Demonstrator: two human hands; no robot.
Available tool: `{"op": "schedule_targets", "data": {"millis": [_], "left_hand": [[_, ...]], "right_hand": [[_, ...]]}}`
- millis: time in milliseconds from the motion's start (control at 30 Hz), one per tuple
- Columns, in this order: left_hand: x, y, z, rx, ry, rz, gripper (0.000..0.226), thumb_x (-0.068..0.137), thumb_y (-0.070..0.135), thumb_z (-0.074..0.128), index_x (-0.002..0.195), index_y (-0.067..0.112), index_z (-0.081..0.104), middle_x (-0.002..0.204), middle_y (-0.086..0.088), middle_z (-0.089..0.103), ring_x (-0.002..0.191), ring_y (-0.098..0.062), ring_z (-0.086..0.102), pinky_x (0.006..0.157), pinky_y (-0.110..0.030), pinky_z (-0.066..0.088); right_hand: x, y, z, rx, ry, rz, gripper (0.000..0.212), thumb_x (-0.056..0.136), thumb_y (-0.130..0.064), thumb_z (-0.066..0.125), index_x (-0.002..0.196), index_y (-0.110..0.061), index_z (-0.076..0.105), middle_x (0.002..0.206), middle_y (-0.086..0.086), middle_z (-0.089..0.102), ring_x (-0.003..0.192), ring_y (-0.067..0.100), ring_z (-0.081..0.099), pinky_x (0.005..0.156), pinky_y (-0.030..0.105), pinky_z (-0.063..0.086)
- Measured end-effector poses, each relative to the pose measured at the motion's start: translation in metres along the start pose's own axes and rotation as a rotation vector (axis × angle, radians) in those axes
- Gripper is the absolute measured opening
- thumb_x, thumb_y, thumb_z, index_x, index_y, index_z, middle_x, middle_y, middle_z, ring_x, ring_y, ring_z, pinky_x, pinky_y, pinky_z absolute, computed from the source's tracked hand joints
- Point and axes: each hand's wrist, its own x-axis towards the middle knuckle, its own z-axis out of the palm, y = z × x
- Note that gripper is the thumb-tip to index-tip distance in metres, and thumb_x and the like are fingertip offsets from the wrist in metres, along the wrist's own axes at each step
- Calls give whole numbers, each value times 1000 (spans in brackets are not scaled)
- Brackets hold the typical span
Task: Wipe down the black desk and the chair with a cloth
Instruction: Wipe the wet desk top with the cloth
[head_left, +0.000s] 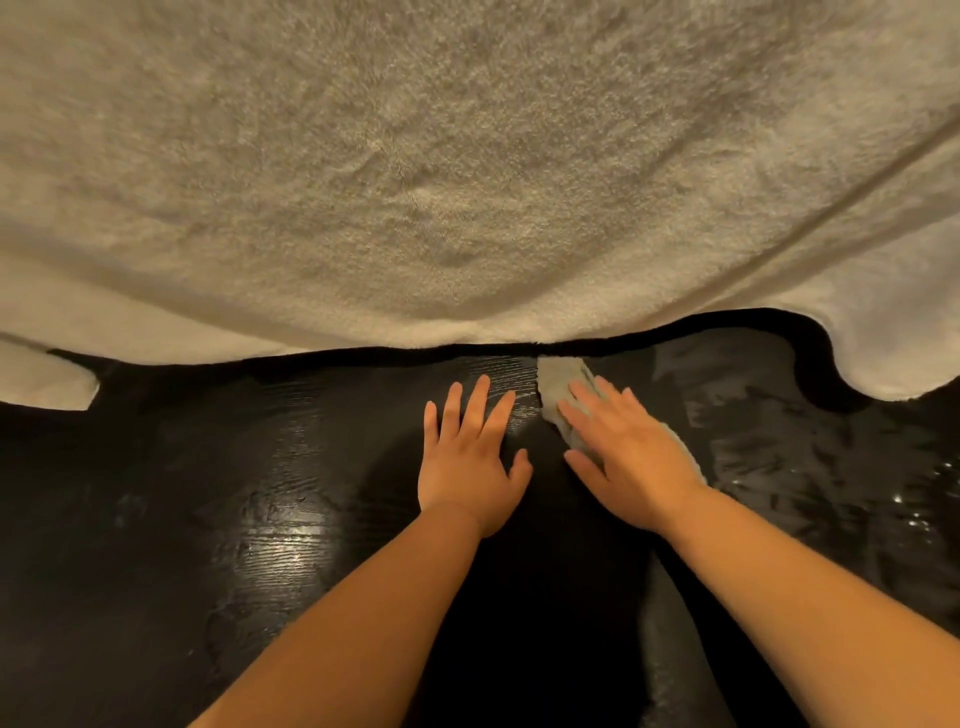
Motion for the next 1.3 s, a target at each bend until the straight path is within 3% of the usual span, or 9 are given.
{"op": "schedule_targets", "data": {"millis": [267,467,567,667,767,933,1033,1133,1300], "left_hand": [[-1,0,2,-3,13,-2,74,97,63,29,164,40,6,175,4,-6,161,-28,-14,128,-56,-3],[-1,-1,2,20,0,0,76,97,63,27,165,39,3,175,4,-10,160,-28,-16,128,-57,-3],[-1,-1,2,12,9,-6,75,97,63,28,165,40,5,175,4,-8,160,-27,-15,128,-57,-4],[-1,0,3,4,15,-5,74,97,63,28,164,40,5,175,4,-7,161,-28,-13,128,-56,-4],[0,-1,4,28,23,3,74,97,64,27,164,40,6,175,3,-3,161,-29,-8,129,-57,-1],[0,0,4,35,52,5,76,96,65,29,164,39,9,175,2,2,161,-31,-1,128,-59,4],[0,0,4,37,59,5,75,96,64,30,164,39,10,175,1,4,161,-32,1,128,-59,5],[0,-1,4,38,74,11,75,96,64,33,164,38,14,175,0,10,160,-33,6,128,-59,8],[0,-1,5,16,85,15,75,95,62,37,163,38,18,174,-1,12,160,-33,7,128,-60,9]], "right_hand": [[54,37,-14,47,158,396,67,102,-52,18,147,-11,46,149,18,46,142,36,31,123,53,18],[-7,-14,-2,80,30,31,63,103,-55,37,159,-27,30,169,-4,16,157,25,9,126,49,17],[3,13,-11,27,118,-42,60,99,-50,46,153,-26,32,160,-1,32,148,29,28,121,55,27],[37,53,-20,-6,178,276,70,103,-58,16,146,-12,45,147,15,46,136,36,37,119,57,27],[54,48,-18,45,151,539,76,99,-57,12,139,-4,51,144,24,47,137,40,33,121,55,20],[2,-11,-6,69,74,123,61,103,-50,35,155,-17,36,166,6,24,155,30,13,127,48,13],[-21,16,-1,13,27,11,64,101,-53,40,157,-22,33,169,-1,20,157,24,11,127,46,14],[-17,61,-1,-15,102,218,68,101,-55,27,159,-19,30,168,6,22,155,31,15,124,56,20],[-4,49,-5,58,136,527,69,102,-53,19,159,-16,27,168,13,17,155,38,9,125,52,9]]}}
